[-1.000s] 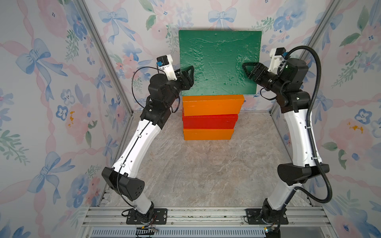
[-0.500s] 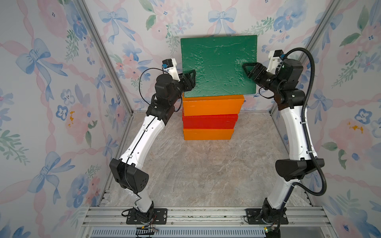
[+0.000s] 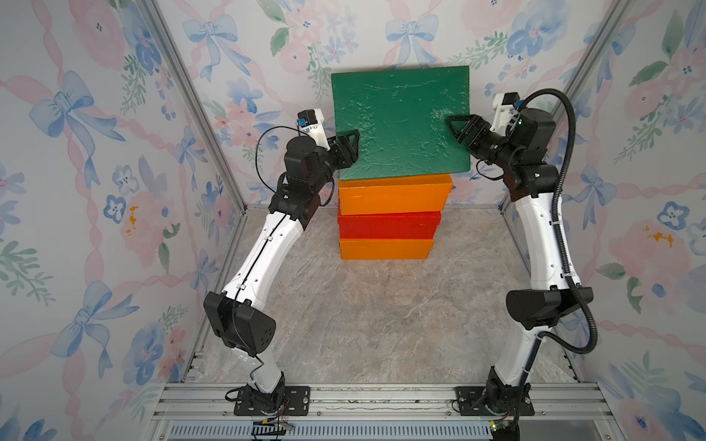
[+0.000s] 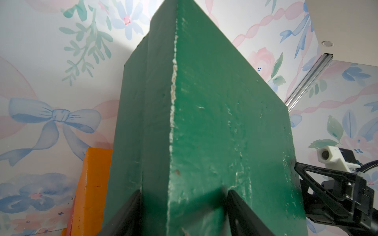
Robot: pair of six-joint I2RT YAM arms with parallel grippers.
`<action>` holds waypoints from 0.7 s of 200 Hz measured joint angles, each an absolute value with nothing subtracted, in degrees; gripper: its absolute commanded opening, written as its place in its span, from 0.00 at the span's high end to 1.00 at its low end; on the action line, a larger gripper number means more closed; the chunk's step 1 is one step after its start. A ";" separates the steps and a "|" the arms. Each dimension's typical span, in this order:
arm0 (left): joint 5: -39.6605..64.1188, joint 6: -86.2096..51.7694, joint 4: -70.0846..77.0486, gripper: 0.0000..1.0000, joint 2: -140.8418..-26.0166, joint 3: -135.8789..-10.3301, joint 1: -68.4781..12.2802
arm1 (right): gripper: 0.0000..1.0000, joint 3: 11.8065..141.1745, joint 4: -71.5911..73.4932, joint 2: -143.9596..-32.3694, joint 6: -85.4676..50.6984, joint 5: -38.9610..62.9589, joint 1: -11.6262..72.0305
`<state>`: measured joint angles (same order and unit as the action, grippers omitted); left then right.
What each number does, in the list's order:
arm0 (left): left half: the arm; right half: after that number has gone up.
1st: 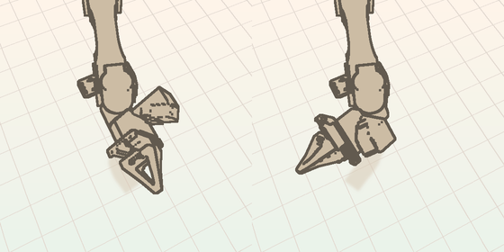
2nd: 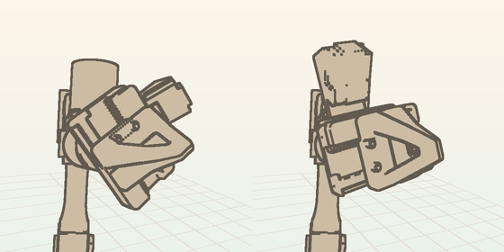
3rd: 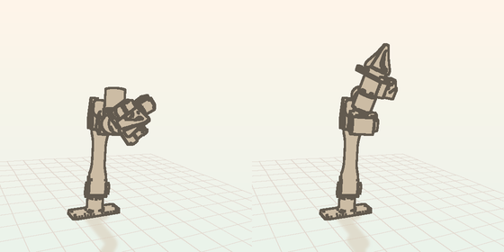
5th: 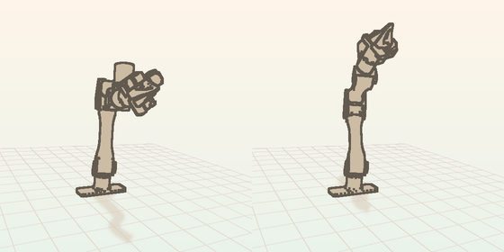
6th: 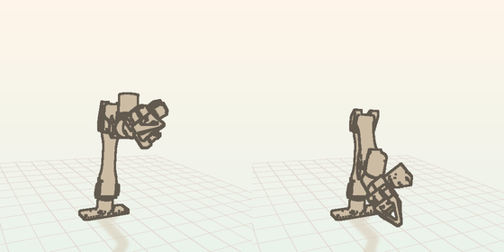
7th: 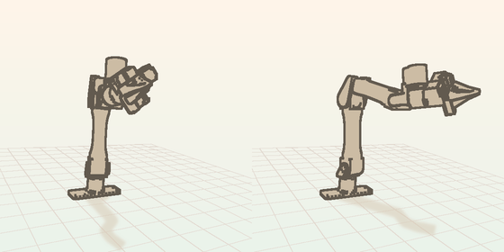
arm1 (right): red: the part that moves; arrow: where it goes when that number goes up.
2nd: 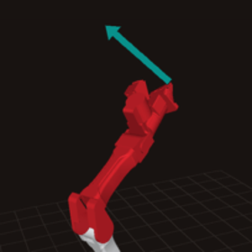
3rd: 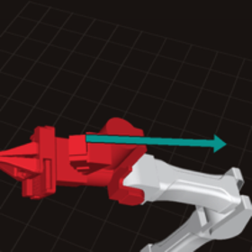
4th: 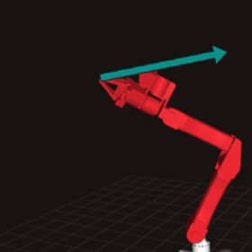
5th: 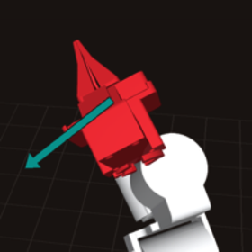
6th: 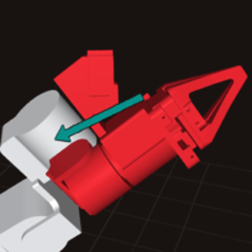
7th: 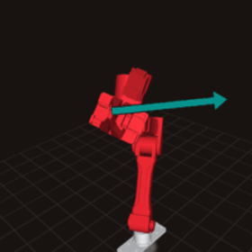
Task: Stack the shoeboxes
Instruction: Place the shoebox at the shoebox.
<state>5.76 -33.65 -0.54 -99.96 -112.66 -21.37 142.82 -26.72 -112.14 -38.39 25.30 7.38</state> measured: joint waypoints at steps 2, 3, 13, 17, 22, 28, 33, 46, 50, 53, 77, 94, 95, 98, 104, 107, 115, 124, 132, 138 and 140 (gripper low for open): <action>5.82 -33.65 -0.54 0.34 -99.96 -112.66 -21.34 | 0.22 142.82 -26.72 -112.14 -38.39 25.30 7.38; 5.87 -33.65 -0.54 0.34 -99.96 -112.66 -21.34 | 0.22 142.82 -26.72 -112.14 -38.41 25.30 7.38; 6.09 -33.65 -0.54 0.34 -99.96 -112.66 -21.19 | 0.22 142.82 -26.72 -112.14 -38.46 25.34 7.38; 6.22 -33.65 -0.54 0.34 -99.96 -112.66 -21.10 | 0.22 142.82 -26.70 -112.14 -38.50 25.41 7.38; 6.46 -33.65 -0.54 0.34 -99.96 -112.66 -20.99 | 0.22 142.82 -26.70 -112.14 -38.59 25.54 7.38; 6.59 -33.65 -0.54 0.34 -99.96 -112.66 -20.91 | 0.22 142.82 -26.70 -112.14 -38.63 25.76 7.38; 6.83 -33.65 -0.54 0.34 -99.96 -112.66 -20.80 | 0.22 142.82 -26.68 -112.14 -38.70 25.80 7.38; 7.07 -33.67 -0.51 0.34 -99.98 -112.66 -20.60 | 0.22 142.82 -26.63 -112.16 -39.03 26.17 7.33; 7.14 -33.67 -0.54 0.34 -99.96 -112.66 -20.58 | 0.22 142.82 -26.57 -112.16 -39.07 26.30 7.27; 7.20 -33.67 -0.51 0.34 -99.96 -112.66 -20.53 | 0.22 142.82 -26.50 -112.16 -39.13 26.44 7.25; 7.77 -33.74 -0.51 0.34 -99.98 -112.66 -20.12 | 0.22 142.80 -26.00 -112.16 -39.70 27.09 7.16; 8.25 -34.09 -0.49 0.33 -100.03 -112.66 -19.84 | 0.22 142.76 -25.80 -112.16 -39.90 27.49 7.14; 8.27 -34.11 -0.47 0.33 -100.03 -112.66 -19.84 | 0.22 142.76 -25.80 -112.16 -39.90 27.49 7.14; 8.32 -34.15 -0.47 0.33 -100.05 -112.66 -19.79 | 0.22 142.71 -25.74 -112.16 -39.94 27.51 7.11; 8.45 -34.20 -0.40 0.33 -100.09 -112.66 -19.75 | 0.22 142.58 -25.54 -112.16 -40.05 27.51 7.09; 8.47 -34.24 -0.38 0.33 -100.09 -112.66 -19.75 | 0.22 142.45 -25.39 -112.16 -40.10 27.53 7.07; 8.60 -34.30 -0.30 0.33 -100.16 -112.66 -19.73 | 0.23 142.15 -25.08 -112.16 -40.14 27.70 6.98; 8.69 -34.35 -0.12 0.33 -100.25 -112.66 -19.73 | 0.23 141.67 -24.77 -112.16 -40.29 27.97 6.76; 8.93 -34.50 0.08 0.32 -100.36 -112.66 -19.73 | 0.22 141.21 -24.58 -112.16 -40.40 28.21 6.57; 9.10 -34.54 0.19 0.32 -100.47 -112.66 -19.73 | 0.23 140.84 -24.51 -112.16 -40.53 28.34 6.42; 9.13 -34.54 0.21 0.32 -100.47 -112.66 -19.73 | 0.23 140.73 -24.49 -112.16 -40.58 28.34 6.39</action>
